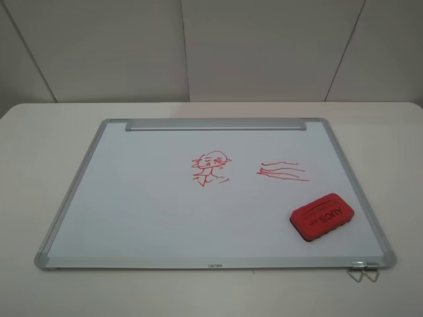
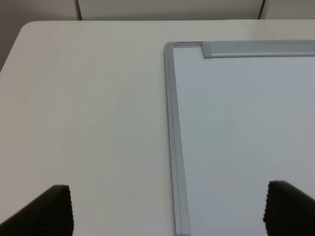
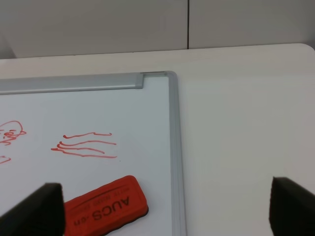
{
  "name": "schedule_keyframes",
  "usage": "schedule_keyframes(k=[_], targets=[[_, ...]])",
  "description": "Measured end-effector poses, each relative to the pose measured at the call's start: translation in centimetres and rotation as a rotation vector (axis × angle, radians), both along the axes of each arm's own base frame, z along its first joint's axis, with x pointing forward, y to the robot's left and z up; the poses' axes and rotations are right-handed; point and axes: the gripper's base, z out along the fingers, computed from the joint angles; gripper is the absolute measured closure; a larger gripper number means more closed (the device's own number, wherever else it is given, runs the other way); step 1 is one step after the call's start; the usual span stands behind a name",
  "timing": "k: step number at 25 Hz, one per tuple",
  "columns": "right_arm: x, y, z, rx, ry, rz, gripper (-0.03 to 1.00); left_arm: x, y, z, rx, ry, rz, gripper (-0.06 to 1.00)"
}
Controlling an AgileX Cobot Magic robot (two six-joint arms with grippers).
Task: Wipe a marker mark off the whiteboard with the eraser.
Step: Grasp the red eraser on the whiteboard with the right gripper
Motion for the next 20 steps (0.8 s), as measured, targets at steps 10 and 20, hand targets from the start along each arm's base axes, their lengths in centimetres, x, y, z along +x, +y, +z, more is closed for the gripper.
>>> schedule_keyframes(k=[10,20], targets=[[0.0,0.0,0.0,0.0,0.0,0.0,0.23,0.0,0.0,0.0,0.0,0.0,0.0,0.17],[0.0,0.0,0.0,0.0,0.0,0.0,0.23,0.0,0.0,0.0,0.0,0.0,0.0,0.17]])
